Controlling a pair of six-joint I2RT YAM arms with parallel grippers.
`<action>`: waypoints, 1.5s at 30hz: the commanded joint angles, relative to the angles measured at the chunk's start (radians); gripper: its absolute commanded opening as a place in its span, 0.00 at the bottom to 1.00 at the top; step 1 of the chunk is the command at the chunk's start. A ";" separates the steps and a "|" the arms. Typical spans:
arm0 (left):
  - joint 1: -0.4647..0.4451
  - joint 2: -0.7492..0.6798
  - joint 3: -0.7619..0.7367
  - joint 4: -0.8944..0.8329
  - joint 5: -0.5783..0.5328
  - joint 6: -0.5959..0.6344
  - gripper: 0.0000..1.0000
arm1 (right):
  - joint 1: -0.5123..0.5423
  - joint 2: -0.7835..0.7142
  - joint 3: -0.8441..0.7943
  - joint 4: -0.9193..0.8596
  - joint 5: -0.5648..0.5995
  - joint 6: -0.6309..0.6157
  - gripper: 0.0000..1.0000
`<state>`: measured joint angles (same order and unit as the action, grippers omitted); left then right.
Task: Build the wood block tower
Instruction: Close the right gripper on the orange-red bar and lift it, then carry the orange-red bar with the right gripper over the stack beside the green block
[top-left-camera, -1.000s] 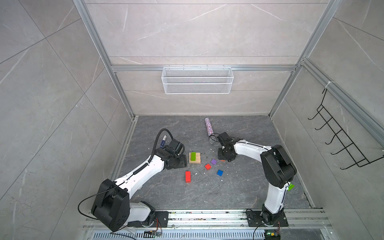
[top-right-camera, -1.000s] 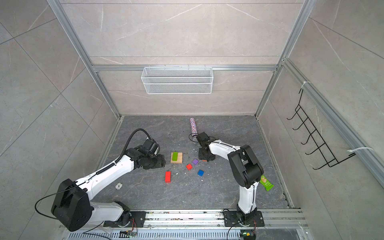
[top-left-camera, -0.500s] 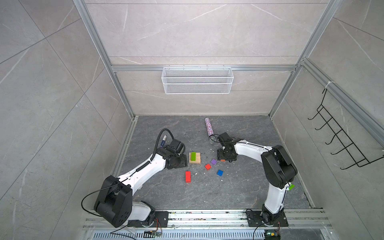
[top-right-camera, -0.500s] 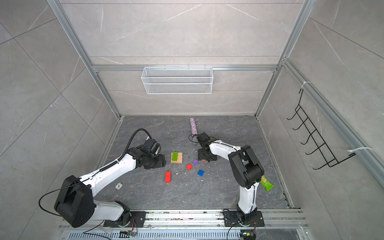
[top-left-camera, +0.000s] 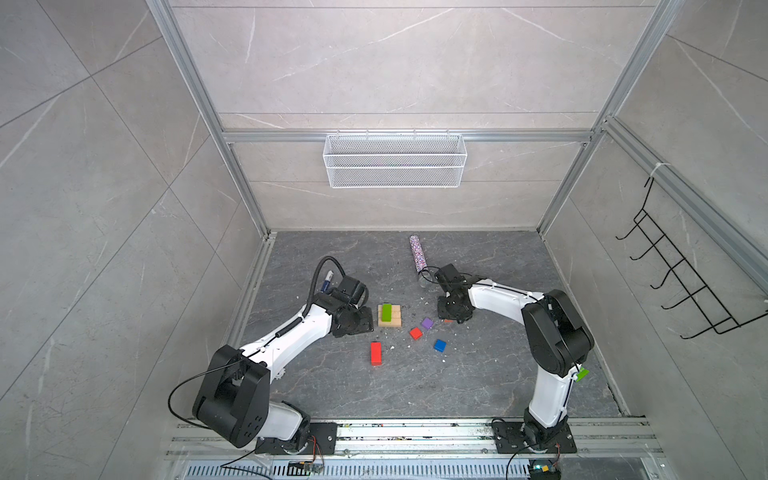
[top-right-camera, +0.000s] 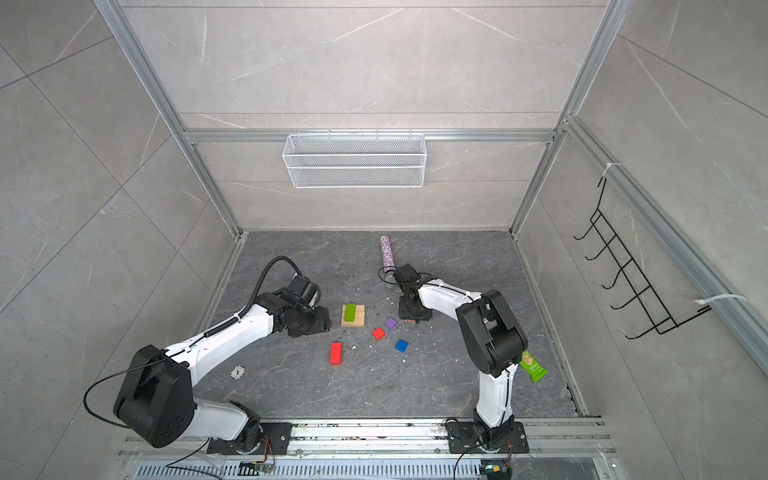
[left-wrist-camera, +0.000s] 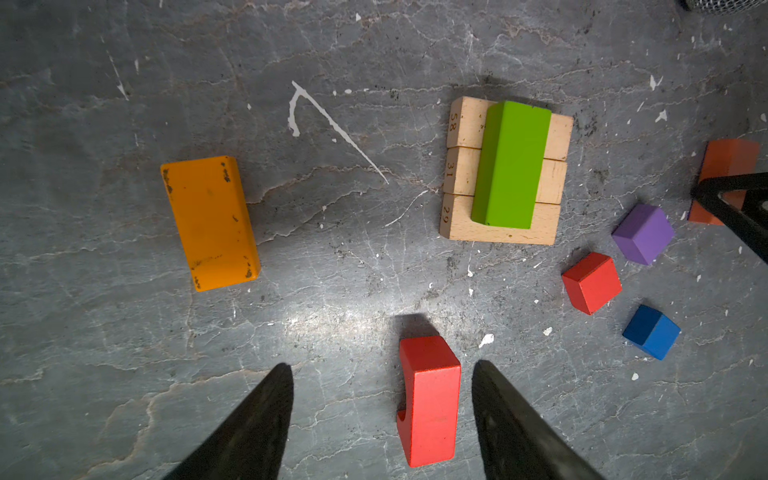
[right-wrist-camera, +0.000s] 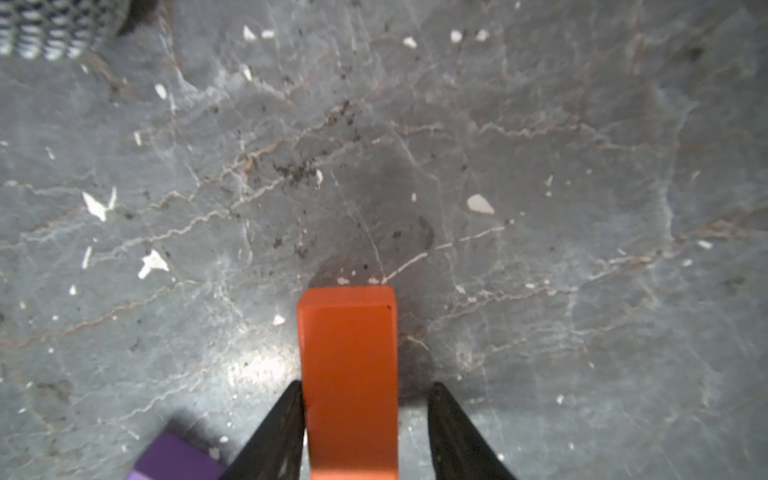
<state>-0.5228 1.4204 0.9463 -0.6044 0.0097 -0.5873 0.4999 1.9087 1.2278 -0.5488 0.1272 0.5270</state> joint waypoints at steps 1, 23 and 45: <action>0.005 0.006 0.031 0.016 0.014 0.023 0.71 | 0.001 0.033 0.029 0.013 0.013 0.001 0.28; 0.039 0.023 0.019 0.030 -0.010 0.024 0.72 | 0.001 0.006 0.017 0.029 -0.004 0.012 0.00; 0.087 0.047 -0.011 0.097 0.051 0.032 0.78 | 0.149 -0.140 -0.011 0.235 -0.252 0.141 0.00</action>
<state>-0.4431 1.4677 0.9455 -0.5179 0.0383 -0.5735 0.6304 1.7988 1.2125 -0.3813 -0.0994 0.6117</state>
